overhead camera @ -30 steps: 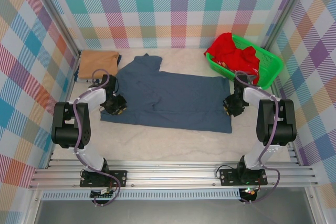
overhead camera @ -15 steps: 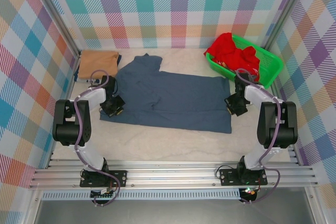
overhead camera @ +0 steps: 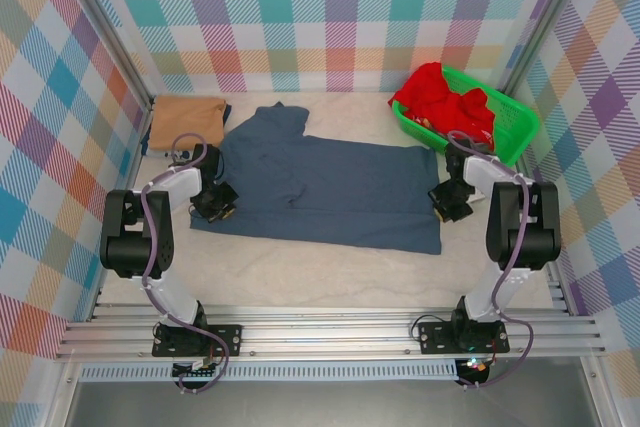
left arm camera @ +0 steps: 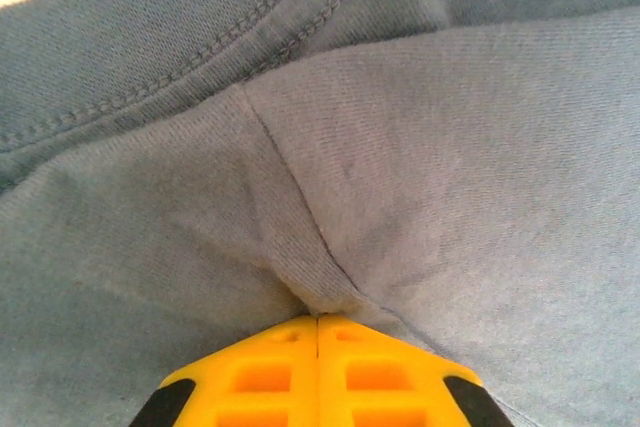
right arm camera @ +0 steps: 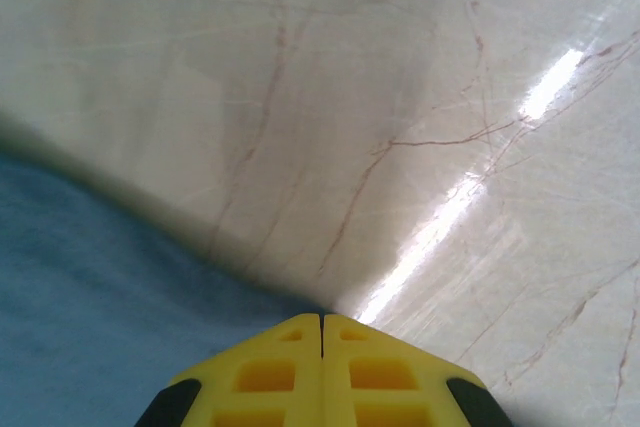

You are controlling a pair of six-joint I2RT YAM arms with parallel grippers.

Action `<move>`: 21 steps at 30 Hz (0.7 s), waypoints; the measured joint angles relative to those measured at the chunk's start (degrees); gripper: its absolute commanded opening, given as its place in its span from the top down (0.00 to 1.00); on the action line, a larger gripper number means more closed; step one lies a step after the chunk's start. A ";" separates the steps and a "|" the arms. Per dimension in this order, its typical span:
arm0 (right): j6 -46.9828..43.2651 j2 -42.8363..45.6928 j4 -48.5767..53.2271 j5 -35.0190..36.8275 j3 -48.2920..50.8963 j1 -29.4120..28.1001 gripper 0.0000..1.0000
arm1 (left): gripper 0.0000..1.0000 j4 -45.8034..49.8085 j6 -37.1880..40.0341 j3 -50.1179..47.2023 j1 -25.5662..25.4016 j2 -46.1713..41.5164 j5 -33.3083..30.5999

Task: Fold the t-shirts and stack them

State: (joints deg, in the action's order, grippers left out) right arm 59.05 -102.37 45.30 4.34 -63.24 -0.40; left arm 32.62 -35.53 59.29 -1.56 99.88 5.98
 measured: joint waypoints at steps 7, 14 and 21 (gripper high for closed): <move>-1.95 0.13 0.09 0.02 -0.70 0.04 0.60 | 0.62 1.25 -0.70 1.77 0.31 -4.20 1.51; -2.75 12.11 1.20 -0.39 2.01 -2.97 0.65 | 0.69 1.44 -0.70 2.60 4.92 -4.61 4.50; 0.17 14.21 0.68 -4.31 10.88 -13.33 0.71 | 0.71 -0.76 -1.11 2.80 4.90 2.03 7.50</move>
State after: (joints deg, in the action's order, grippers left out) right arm 59.22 -88.16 45.98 0.03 -52.36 -13.74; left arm 31.86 -36.64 62.08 3.33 101.91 13.47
